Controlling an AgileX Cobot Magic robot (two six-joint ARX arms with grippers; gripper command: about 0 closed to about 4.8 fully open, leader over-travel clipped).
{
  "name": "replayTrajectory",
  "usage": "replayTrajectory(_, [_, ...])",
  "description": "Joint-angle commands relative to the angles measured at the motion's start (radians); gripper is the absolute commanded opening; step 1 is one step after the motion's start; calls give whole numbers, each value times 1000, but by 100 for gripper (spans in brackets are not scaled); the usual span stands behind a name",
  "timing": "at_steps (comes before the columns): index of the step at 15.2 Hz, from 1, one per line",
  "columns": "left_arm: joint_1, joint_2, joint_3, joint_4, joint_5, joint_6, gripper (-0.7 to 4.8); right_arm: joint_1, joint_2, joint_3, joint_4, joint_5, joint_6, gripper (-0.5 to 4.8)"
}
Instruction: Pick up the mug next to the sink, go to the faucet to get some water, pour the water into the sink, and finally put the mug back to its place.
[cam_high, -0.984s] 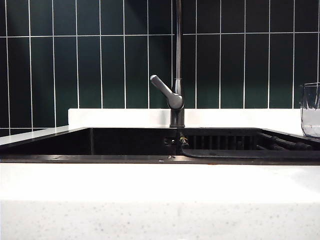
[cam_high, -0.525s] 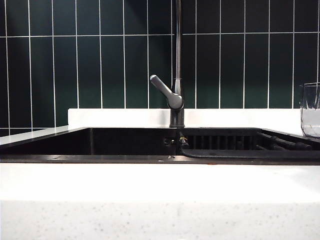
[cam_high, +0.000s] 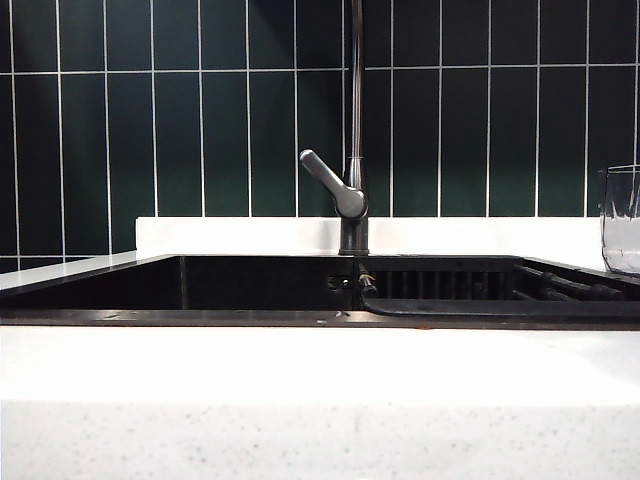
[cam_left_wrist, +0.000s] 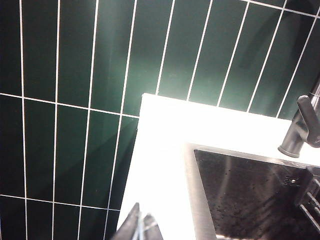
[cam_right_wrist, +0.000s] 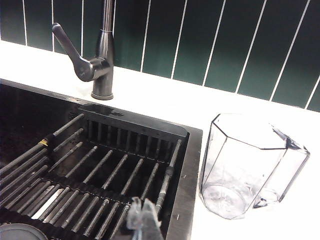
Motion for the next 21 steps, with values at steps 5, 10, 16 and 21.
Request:
replayTrajectory(5, [-1,1,2,6,-3,-3,-5,-189,2,-6,0,-8,-1,-5])
replayTrajectory(10, [-1,1,2,6,-3,-3,-5,-393,2,-6,-22,-384,4,-5])
replayTrajectory(16, [-1,1,2,6,-3,-3,-5,-447,2,-6,-25,-383,3,-5])
replayTrajectory(21, [-1,1,2,6,-3,-3,-5,-447,2,-6,-25,-384,3,-5])
